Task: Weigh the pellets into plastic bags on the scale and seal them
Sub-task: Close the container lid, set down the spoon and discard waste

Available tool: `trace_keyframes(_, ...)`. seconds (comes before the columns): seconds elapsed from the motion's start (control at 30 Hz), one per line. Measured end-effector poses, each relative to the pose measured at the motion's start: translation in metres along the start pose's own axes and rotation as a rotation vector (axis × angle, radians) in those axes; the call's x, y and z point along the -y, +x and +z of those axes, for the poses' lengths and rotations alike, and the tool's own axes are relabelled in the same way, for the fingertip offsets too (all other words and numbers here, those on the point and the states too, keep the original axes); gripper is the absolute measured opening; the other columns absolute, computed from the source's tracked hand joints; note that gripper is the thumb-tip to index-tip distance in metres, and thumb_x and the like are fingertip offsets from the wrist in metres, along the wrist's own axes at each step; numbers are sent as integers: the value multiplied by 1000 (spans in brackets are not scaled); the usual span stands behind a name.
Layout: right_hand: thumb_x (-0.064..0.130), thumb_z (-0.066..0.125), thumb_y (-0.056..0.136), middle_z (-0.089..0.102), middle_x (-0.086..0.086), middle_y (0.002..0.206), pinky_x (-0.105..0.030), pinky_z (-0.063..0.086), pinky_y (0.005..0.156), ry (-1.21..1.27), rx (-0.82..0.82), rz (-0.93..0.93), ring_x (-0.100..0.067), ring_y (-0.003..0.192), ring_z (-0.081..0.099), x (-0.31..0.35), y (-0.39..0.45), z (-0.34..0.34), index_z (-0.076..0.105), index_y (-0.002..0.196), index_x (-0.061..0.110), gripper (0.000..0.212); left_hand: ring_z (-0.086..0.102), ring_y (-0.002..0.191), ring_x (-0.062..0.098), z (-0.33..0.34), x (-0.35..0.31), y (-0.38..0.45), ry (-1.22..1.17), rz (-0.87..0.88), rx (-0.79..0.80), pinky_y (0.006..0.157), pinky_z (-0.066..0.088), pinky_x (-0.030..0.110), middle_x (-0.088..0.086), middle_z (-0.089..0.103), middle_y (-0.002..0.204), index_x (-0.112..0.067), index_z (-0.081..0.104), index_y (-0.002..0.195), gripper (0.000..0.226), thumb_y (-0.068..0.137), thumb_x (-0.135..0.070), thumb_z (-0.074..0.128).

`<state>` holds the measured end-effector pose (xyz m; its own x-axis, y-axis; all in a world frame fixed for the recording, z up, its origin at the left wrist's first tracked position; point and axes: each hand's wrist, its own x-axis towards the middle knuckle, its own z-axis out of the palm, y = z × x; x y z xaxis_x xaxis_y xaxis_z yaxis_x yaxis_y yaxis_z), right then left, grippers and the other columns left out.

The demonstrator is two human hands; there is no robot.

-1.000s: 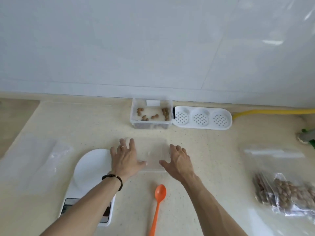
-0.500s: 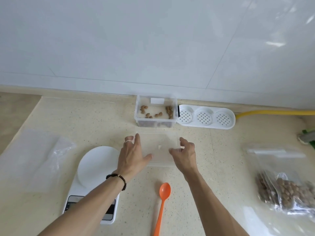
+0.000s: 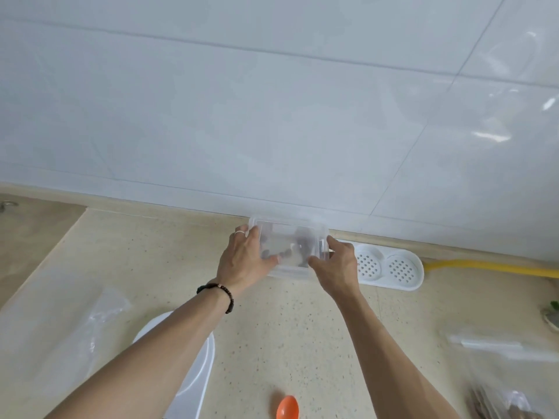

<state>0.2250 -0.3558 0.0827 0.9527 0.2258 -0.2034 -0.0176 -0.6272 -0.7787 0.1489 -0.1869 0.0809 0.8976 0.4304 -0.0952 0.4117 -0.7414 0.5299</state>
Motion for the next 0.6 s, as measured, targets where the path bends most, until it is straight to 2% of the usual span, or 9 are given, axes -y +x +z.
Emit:
trace_keyframes(0.13,12,68,84,42,-14,135,-37,52,89,-48,37,30,-21,99,51,-2,22,6,53,131,-1,51,39,126,25,6,-2,23,47,-48,53,79,45,33,10,41,135,-17,50,107,48,79,-53,64)
trace_keyframes(0.2,12,67,85,43,-15,131,-34,50,84,-75,44,30,-20,93,48,-3,29,9,54,123,-6,44,37,129,25,9,-1,31,70,-49,64,82,46,34,13,37,140,-16,51,109,47,80,-50,64)
trace_keyframes(0.3,13,67,86,43,-15,133,-28,45,83,-96,58,25,-18,95,45,-6,37,14,55,125,-4,44,32,134,27,13,0,40,111,-36,40,92,42,36,15,35,145,-15,49,109,45,82,-47,63)
trace_keyframes(0.4,12,67,86,42,-14,135,-27,43,90,-79,65,10,-22,110,49,-9,38,17,53,129,-3,48,37,128,30,16,4,45,198,-16,4,96,35,39,15,45,138,-20,48,99,41,80,-53,62)
trace_keyframes(0.47,14,67,86,42,-11,138,-29,43,97,-77,69,1,-24,123,47,-12,39,20,49,137,0,56,38,127,30,18,9,46,182,-25,4,95,36,39,15,46,136,-22,49,98,39,79,-53,62)
trace_keyframes(0.6,17,68,86,42,-5,139,-26,40,98,-74,94,-27,-21,127,44,-15,39,25,44,144,6,64,32,134,26,24,22,43,42,-48,10,93,42,34,16,47,133,-19,52,104,36,83,-45,64)
